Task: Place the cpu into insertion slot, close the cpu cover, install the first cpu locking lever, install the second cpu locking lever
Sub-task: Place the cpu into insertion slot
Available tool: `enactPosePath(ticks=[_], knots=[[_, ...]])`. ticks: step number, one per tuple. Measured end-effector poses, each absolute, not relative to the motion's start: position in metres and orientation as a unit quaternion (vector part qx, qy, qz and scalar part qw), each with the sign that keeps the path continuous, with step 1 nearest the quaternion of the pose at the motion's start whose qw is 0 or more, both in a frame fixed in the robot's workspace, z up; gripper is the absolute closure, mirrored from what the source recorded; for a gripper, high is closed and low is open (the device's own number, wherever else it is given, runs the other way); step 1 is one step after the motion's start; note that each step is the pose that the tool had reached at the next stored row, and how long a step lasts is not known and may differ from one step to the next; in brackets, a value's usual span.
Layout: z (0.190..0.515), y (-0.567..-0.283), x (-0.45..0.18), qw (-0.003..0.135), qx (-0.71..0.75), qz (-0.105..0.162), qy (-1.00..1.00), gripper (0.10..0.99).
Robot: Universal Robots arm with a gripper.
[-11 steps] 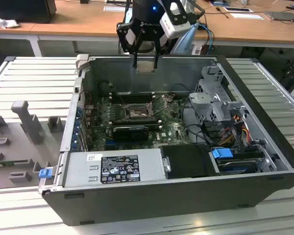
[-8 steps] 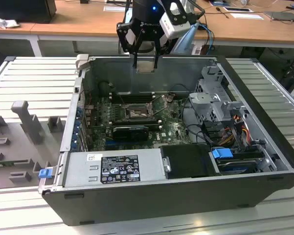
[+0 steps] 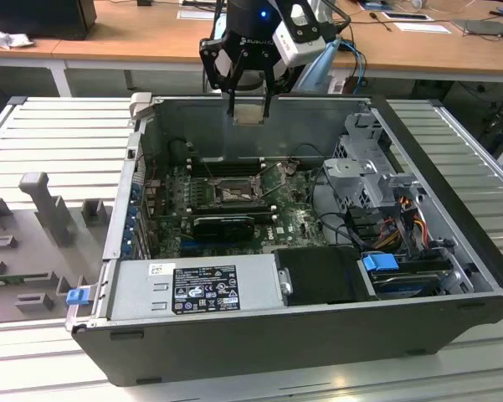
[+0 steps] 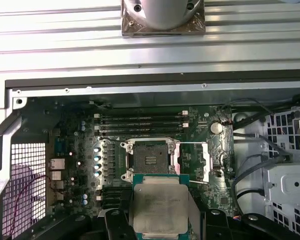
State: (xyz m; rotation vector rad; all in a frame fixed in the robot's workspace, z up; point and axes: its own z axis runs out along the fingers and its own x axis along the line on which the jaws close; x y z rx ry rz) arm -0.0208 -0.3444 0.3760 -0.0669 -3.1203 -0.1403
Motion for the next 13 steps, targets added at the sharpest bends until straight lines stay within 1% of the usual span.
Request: enactPosePath(ticks=[13], knots=[[0.3760,-0.3444,-0.0208,0.008,-0.038,-0.045,-0.998,0.557]])
